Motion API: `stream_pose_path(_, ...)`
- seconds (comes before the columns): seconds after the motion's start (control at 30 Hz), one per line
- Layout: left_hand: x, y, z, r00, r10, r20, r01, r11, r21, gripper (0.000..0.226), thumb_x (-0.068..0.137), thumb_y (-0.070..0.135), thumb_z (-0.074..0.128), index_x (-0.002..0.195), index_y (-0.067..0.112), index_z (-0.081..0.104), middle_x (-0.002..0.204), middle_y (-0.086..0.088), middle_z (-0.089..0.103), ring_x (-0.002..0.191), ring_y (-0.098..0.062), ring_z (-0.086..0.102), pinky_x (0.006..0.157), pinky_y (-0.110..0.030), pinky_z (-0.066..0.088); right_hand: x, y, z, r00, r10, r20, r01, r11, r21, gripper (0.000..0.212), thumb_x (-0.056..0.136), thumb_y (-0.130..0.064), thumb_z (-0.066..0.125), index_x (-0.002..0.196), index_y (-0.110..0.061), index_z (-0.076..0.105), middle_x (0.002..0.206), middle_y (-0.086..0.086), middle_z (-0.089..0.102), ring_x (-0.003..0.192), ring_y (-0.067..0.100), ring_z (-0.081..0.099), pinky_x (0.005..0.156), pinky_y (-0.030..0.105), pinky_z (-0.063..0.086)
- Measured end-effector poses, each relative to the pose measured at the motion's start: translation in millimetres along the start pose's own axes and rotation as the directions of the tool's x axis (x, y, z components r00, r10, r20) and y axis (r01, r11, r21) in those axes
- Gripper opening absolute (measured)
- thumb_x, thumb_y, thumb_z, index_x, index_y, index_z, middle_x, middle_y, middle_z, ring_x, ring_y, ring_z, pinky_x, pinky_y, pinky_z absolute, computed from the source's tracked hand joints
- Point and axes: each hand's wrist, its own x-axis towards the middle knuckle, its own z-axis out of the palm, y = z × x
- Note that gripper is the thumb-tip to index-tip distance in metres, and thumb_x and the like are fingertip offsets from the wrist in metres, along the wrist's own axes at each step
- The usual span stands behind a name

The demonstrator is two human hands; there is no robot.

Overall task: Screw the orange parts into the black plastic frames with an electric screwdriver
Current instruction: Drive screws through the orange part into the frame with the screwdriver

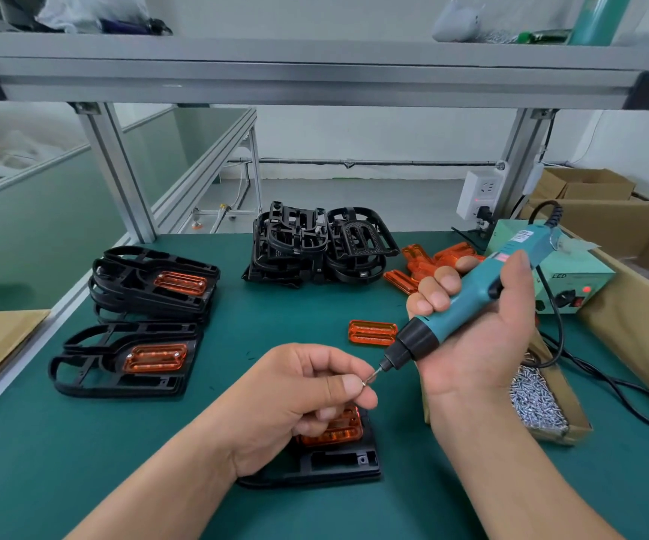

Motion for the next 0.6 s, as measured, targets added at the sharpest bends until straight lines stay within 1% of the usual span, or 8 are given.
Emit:
stream_pose_path(0.13, 1.0, -0.9, 0.1, 1.0, 0.01, -0.016, -0.01, 1.0, 0.024, 0.021, 0.085, 0.012, 0.078, 0.105, 0.005, 0.077, 0.098, -0.021, 0.076, 0.057, -0.01, 0.038, 0.046, -0.017, 0.029, -1.5, 1.3, -0.2, 1.0, -0.004, -0.001, 0.004, 1.0, -0.018, 0.042, 0.104, -0.056, 0.052, 0.089, -0.017, 0.057, 0.073, 0.0, 0.047, 0.057, 0.013, 0.045, 0.053, 0.026, 0.042)
stream_pose_path(0.2, 1.6, -1.3, 0.9, 0.999, 0.03, -0.034, -0.028, 0.998, 0.049, 0.019, 0.083, 0.013, 0.079, 0.102, 0.01, 0.078, 0.097, -0.021, 0.077, 0.056, -0.01, 0.038, 0.046, -0.017, 0.03, -2.2, 2.9, 0.1, 1.0, 0.004, -0.003, -0.004, 1.0, -0.026, 0.041, 0.103, -0.056, 0.053, 0.089, -0.017, 0.057, 0.073, 0.0, 0.048, 0.057, 0.013, 0.045, 0.053, 0.026, 0.042)
stream_pose_path(0.33, 1.8, -1.8, 2.6, 0.993, 0.075, -0.092, -0.059, 0.985, 0.16, 0.017, 0.081, 0.017, 0.079, 0.098, 0.02, 0.078, 0.095, -0.016, 0.079, 0.053, -0.01, 0.036, 0.047, -0.017, 0.029, -3.0, 5.6, -1.3, 1.0, 0.015, -0.018, -0.015, 0.999, -0.032, 0.041, 0.102, -0.056, 0.054, 0.088, -0.018, 0.057, 0.073, 0.0, 0.048, 0.058, 0.013, 0.045, 0.054, 0.025, 0.041)
stream_pose_path(0.43, 0.8, -0.2, 3.6, 0.992, 0.081, -0.098, -0.061, 0.98, 0.192, 0.016, 0.086, 0.016, 0.078, 0.1, 0.021, 0.077, 0.096, -0.014, 0.08, 0.054, -0.012, 0.034, 0.048, -0.018, 0.027, -2.5, 7.0, -2.7, 0.999, 0.019, -0.026, -0.02, 0.999, -0.032, 0.041, 0.101, -0.057, 0.056, 0.089, -0.017, 0.057, 0.073, 0.0, 0.048, 0.058, 0.013, 0.045, 0.054, 0.025, 0.04)
stream_pose_path(0.53, 0.0, 1.4, 2.9, 0.991, 0.07, -0.112, -0.044, 0.974, 0.224, 0.013, 0.095, 0.009, 0.074, 0.105, 0.018, 0.076, 0.098, -0.012, 0.08, 0.055, -0.012, 0.033, 0.049, -0.02, 0.026, -1.8, 8.2, -4.5, 0.999, 0.02, -0.034, -0.021, 0.999, -0.032, 0.042, 0.1, -0.057, 0.057, 0.089, -0.017, 0.058, 0.073, 0.0, 0.048, 0.057, 0.013, 0.045, 0.054, 0.025, 0.041)
stream_pose_path(0.6, -0.4, 2.2, 2.9, 0.992, 0.054, -0.116, -0.025, 0.971, 0.239, 0.015, 0.097, 0.009, 0.072, 0.111, 0.015, 0.074, 0.099, -0.01, 0.081, 0.054, -0.011, 0.033, 0.05, -0.02, 0.027, -1.7, 9.0, -5.6, 0.999, 0.024, -0.041, -0.025, 0.999, -0.032, 0.042, 0.1, -0.057, 0.057, 0.088, -0.017, 0.058, 0.073, 0.0, 0.048, 0.057, 0.013, 0.045, 0.053, 0.025, 0.041)
